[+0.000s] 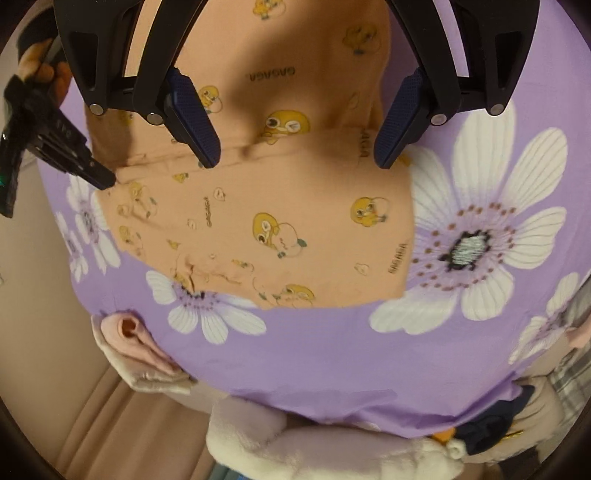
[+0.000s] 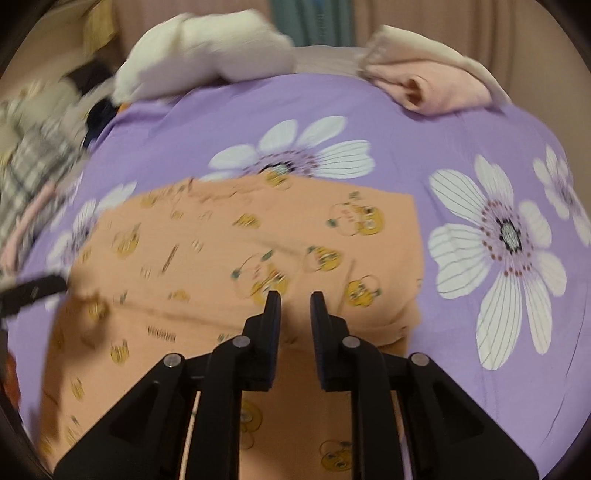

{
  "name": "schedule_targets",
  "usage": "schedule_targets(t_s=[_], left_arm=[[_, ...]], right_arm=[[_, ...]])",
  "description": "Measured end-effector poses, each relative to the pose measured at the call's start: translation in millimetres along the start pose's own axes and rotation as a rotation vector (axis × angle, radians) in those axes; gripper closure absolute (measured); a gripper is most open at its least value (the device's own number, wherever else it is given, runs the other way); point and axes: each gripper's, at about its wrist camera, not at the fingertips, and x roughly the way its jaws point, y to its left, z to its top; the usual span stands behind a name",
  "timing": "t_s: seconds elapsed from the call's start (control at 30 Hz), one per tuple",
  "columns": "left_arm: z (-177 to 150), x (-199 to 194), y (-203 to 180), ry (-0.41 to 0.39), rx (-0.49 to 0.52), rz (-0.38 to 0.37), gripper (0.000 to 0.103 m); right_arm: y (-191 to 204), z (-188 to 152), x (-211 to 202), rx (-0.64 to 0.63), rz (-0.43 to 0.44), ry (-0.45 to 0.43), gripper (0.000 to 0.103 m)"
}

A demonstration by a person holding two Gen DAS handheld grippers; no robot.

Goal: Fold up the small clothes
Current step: 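Fold the held side edge with the right tool toward the shirt's center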

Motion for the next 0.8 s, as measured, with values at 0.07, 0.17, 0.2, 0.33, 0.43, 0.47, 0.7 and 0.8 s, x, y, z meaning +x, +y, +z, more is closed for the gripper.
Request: schedule_targets(t_s=[0.07, 0.17, 0.2, 0.33, 0.43, 0.47, 0.7, 0.8], left_arm=[[-2.9, 7.9, -2.9, 0.021, 0.027, 0.017, 0.024], [-9.3, 16.4, -2.9, 0.046, 0.059, 0.048, 0.024], [-11.5, 18.8, -1.4, 0.054, 0.063, 0.051, 0.024], [-14.6, 19.7, 0.5, 0.056, 0.075, 0.052, 0.024], [-15.9, 20.5, -0.5, 0.056, 0.085, 0.058, 0.024], [-16.5, 20.9, -0.8, 0.054, 0.087, 0.06, 0.024], [-16.9, 18.3, -0.2, 0.047, 0.064, 0.049, 0.024], [-19.1, 10.6, 1.4, 0.045, 0.04, 0.045, 0.024]], right_arm=[[5.7, -4.3, 5.0, -0.045, -0.019, 0.009, 0.088], [8.4, -11.2, 14.0, -0.09, -0.051, 0.028, 0.088], [8.5, -13.2, 15.9, -0.097, -0.055, 0.033, 0.088], [10.2, -17.8, 17.8, -0.122, -0.069, 0.037, 0.088], [11.2, -20.8, 16.3, -0.128, -0.074, 0.039, 0.088], [11.3, -21.3, 16.2, -0.127, -0.075, 0.039, 0.088], [9.7, -23.4, 13.8, -0.118, -0.072, 0.042, 0.088], [10.7, -23.4, 7.0, -0.112, -0.072, 0.037, 0.088]])
